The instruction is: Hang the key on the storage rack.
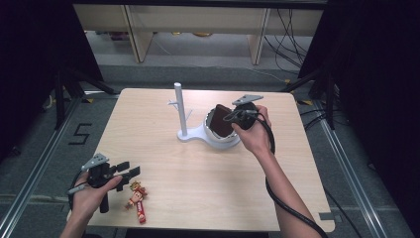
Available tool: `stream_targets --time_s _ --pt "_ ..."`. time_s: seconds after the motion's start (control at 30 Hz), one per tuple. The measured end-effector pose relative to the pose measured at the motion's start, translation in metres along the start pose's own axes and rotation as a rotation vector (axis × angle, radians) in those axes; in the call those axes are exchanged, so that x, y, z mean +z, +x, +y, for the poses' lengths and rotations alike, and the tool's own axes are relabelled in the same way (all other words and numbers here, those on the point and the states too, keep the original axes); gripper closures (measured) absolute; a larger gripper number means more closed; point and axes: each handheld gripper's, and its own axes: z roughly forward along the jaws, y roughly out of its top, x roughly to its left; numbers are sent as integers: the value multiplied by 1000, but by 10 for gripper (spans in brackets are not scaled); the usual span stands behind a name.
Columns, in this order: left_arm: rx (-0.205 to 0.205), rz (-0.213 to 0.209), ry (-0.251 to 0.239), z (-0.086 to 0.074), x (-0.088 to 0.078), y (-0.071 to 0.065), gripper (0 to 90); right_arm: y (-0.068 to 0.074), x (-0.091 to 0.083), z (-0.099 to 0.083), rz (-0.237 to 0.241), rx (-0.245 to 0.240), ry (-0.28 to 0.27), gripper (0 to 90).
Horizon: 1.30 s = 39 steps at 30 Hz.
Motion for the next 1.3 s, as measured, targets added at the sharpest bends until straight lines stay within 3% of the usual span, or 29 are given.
stream_targets --time_s 0.2,0.27,0.33,0.47,0.63,0.7,0.83,0.87,0.9,0.93,0.97,1.03,1.07,1.1,1.17,1.3 --pt "-1 0 1 -1 0 0 395 1 9 -5 16 0 29 797" --pt "-3 -4 0 -1 0 1 394 1 15 -8 11 -30 38 783" --pt "-1 1 0 -1 -1 1 394 0 15 -9 16 -6 41 777" --pt "2 2 -1 -1 -2 0 393 -5 16 -13 -6 -7 46 734" --pt "7 1 -8 0 -3 -2 372 -15 10 -20 -1 77 17 561" --pt "21 0 -7 1 -4 -3 345 -19 4 -25 8 105 -25 514" --pt "49 2 -16 3 -5 -5 287 -23 -14 -37 1 227 -49 397" --pt "56 6 -20 3 -5 -5 267 -27 -16 -42 0 207 -65 372" --pt "56 9 -26 3 -5 -5 253 -29 -19 -48 -9 194 -67 368" --pt "56 5 -33 3 -5 -5 246 -27 -21 -54 -13 233 -74 370" --pt "59 8 -35 3 -6 -5 239 -30 -23 -61 -2 220 -87 379" --pt "64 23 -42 4 -7 -6 227 -30 -27 -74 5 268 -89 425" --pt "64 21 -47 5 -7 -6 245 -33 -29 -89 26 245 -115 497" --pt "62 24 -49 6 -9 -7 245 -33 -29 -89 26 245 -115 497" --pt "52 9 -67 7 -11 -8 309 -31 -32 -111 46 253 -123 572" --pt "44 13 -61 5 -16 -11 354 -29 -35 -127 45 266 -91 614"
